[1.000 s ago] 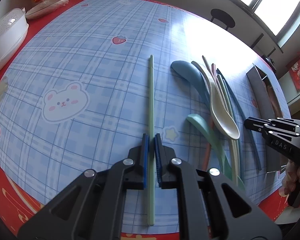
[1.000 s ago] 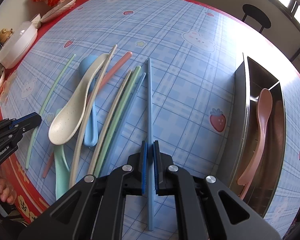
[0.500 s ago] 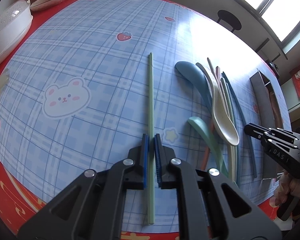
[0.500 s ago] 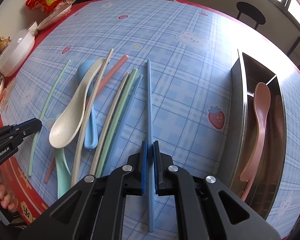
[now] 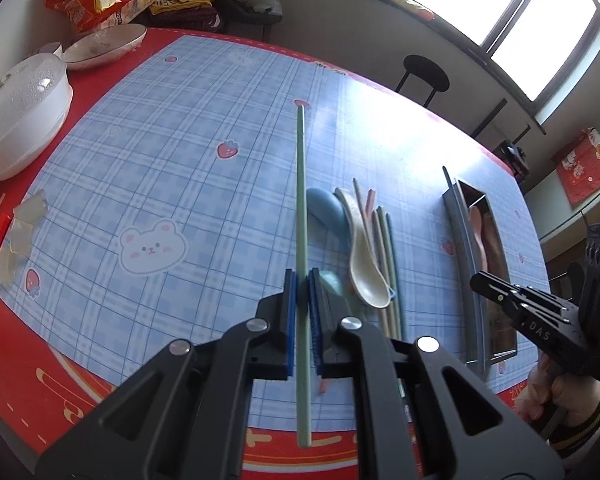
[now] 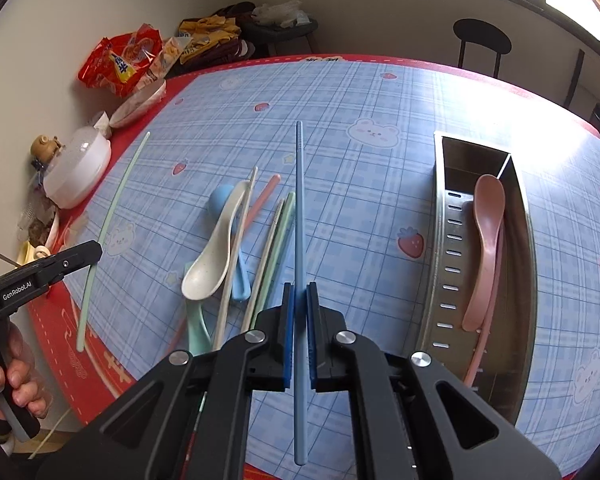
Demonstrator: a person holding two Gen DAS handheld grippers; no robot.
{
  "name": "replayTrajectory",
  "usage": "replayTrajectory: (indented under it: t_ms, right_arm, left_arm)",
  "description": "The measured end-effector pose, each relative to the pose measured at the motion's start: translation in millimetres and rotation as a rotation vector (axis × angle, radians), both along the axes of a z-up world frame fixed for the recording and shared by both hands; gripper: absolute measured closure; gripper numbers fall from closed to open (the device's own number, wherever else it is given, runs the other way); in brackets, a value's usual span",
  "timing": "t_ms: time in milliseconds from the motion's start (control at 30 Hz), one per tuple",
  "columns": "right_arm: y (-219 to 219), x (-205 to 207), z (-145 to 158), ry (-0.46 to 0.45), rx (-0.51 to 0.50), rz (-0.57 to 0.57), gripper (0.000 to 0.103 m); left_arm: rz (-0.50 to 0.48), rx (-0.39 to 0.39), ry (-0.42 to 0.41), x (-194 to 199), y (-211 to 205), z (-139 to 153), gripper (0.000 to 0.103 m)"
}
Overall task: Organize utensils
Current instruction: 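Lift both chopsticks and carry them over the steel holder, then lower both chopsticks into the steel holder and open both grippers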
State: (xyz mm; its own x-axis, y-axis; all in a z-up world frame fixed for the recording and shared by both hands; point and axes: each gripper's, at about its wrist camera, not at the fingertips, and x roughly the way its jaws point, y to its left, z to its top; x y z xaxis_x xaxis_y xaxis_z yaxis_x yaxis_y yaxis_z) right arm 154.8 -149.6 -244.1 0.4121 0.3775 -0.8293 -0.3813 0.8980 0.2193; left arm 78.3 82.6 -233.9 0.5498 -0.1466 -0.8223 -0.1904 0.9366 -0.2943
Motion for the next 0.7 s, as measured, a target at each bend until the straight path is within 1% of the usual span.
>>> replayTrajectory:
  t_ms: [133, 267, 467, 533, 700]
  right_arm:
    - [-31.5, -4.2, 13.6, -0.015, 0.004, -0.073, 0.097]
    - [-66.0, -4.0, 16.2, 0.001, 0.007, -0.138, 0.097]
    - [-104.7, -3.4, 11.6, 0.012, 0.014, -0.221, 0.097]
    - [-114.1, -1.8, 8.0, 0.021, 0.016, -0.243, 0.097]
    - [-131.7, 7.5, -5.7, 0.076, 0.037, -0.294, 0.097]
  left_arm:
    - [-0.034, 0.003, -0.009, -0.2, -16.7, 13.7, 0.092]
    - [-0.096, -0.002, -0.008, 14.1, -46.8, 21.9, 0.092]
    - [-0.195, -0.033, 0.02, 35.2, -89.5, 20.2, 0.092]
    - [-0.244, -0.05, 0.045, 44.7, -107.7, 16.4, 0.092]
    - [-0.317, -0.093, 0.083, 68.3, -154.0, 4.4, 0.092]
